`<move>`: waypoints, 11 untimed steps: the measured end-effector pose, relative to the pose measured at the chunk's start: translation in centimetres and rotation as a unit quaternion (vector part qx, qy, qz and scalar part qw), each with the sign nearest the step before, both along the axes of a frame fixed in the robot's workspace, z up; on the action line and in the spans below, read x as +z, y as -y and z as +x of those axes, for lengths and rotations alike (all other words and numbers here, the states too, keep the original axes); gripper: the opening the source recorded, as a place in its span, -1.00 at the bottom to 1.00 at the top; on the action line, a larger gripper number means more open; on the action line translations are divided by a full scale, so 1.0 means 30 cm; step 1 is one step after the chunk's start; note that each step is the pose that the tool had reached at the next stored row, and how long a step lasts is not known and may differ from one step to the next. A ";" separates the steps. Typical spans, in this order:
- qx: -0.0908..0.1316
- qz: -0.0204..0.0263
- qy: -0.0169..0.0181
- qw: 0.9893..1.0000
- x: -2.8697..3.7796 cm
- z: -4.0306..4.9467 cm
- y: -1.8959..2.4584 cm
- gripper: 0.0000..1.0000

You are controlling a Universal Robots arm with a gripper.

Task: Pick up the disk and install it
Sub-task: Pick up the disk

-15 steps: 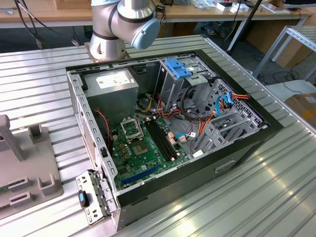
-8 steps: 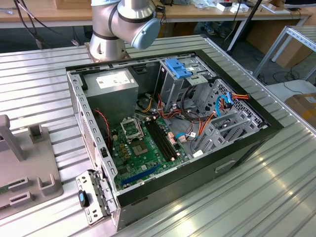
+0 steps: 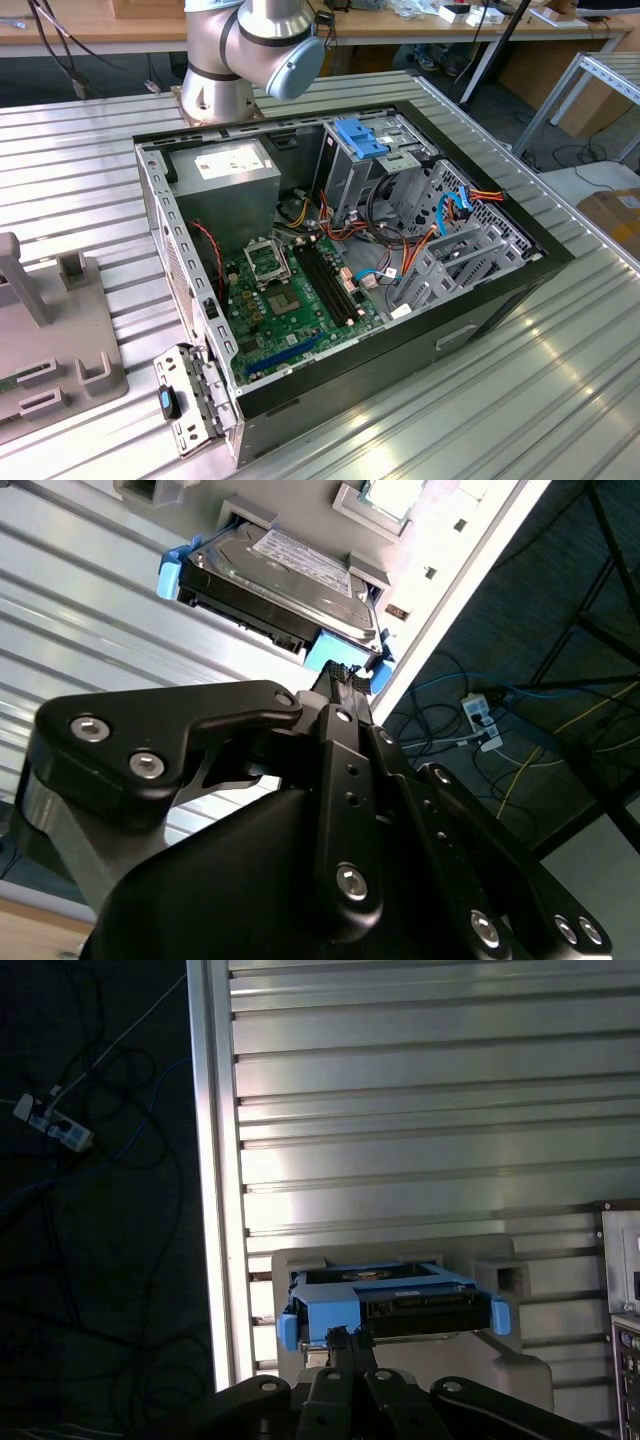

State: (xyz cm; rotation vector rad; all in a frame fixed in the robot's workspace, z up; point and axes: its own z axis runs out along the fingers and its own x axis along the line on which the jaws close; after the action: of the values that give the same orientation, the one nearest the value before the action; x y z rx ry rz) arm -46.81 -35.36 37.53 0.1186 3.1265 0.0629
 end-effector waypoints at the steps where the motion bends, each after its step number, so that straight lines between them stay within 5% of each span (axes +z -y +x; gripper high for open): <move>1: 0.004 0.000 0.000 1.000 0.000 0.000 0.000 -0.79; 3: 0.016 0.000 0.000 1.000 0.000 0.000 0.000 -0.79; 8: 0.077 0.000 0.000 0.997 0.000 0.000 0.000 -0.79; 11: 0.120 0.000 0.000 0.993 0.000 0.000 0.000 -0.79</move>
State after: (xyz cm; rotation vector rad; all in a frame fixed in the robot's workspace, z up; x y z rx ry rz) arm -46.82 -35.36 37.53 -0.2592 3.1229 0.0649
